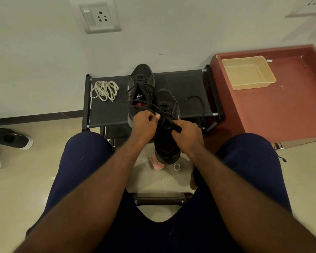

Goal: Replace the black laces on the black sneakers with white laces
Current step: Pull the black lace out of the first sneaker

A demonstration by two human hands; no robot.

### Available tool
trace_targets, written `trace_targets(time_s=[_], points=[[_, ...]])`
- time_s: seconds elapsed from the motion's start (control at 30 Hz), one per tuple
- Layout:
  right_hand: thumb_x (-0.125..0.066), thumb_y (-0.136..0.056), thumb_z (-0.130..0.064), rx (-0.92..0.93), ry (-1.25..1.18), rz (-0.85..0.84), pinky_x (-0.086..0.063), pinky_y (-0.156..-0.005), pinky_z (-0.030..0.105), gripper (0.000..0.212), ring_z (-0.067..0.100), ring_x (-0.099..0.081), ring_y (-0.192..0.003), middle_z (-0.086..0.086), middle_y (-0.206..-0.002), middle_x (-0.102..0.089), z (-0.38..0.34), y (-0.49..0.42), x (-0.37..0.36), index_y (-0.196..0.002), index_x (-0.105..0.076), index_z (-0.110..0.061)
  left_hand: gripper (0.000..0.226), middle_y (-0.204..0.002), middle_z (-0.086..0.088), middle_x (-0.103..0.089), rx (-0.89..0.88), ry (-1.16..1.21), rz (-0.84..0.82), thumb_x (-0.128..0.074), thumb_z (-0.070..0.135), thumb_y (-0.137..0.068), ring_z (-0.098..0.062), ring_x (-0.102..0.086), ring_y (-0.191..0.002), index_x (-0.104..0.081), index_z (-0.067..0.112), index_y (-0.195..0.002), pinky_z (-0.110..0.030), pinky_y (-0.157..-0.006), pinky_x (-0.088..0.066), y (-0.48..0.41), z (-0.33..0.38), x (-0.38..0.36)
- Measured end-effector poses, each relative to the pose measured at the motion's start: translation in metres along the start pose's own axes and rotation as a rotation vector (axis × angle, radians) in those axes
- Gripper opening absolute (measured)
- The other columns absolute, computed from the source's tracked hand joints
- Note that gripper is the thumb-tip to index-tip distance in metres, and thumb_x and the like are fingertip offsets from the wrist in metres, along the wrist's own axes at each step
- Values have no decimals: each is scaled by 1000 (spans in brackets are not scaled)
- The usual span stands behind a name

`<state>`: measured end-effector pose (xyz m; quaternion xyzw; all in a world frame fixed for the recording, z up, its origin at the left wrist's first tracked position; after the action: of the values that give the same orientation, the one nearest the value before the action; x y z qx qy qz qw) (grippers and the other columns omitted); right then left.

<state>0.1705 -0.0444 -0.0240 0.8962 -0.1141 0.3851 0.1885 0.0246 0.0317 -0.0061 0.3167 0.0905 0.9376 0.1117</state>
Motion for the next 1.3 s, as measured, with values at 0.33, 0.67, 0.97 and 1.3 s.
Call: trace_targets(time_s=[0.33,0.67,0.97,1.3], points=[[-62,-87,-24,-30,-34,-6,-59,-83,41,35,19,-67,-93,-5,-99,-72,3,-1,-1,-120,-68,-32,17,-81,-3,-67,23,545,420,-49,17,-103,-13,-64,-61,-52,7,-116,-25,-54,-53,-12,2,88],[-62,-87,-22,-11,-8,-8,-60,-80,40,36,19,-68,-90,-4,-98,-72,1,0,-3,-121,-67,-32,17,-83,-5,-70,12,-88,-225,-56,21,-99,-9,-63,-58,-65,16,-112,-23,-51,-51,1,1,7],[-59,-88,-24,8,73,-39,-60,-78,40,37,19,-66,-89,-4,-98,-70,0,2,-5,-123,-66,-31,15,-66,-1,-57,10,13,-334,-53,7,-95,-10,-52,-57,-63,16,-104,-21,-55,-44,-8,2,-14],[-58,-85,-27,5,93,-8,-59,-76,40,31,19,-66,-84,-6,-91,-70,-6,1,-1,-114,-68,-32,8,-60,3,-53,-9,11,-203,-61,15,-88,-10,-48,-54,-55,17,-83,-24,-53,-39,-8,2,-3]])
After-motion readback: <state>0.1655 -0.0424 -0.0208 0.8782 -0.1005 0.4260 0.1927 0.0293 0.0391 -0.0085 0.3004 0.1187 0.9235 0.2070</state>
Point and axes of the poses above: each hand's wrist, its own y-axis away from the middle knuckle, its own x-axis out of the back of the hand, z = x × y, the point moved 5 cm from there along -y, towards the middle knuckle
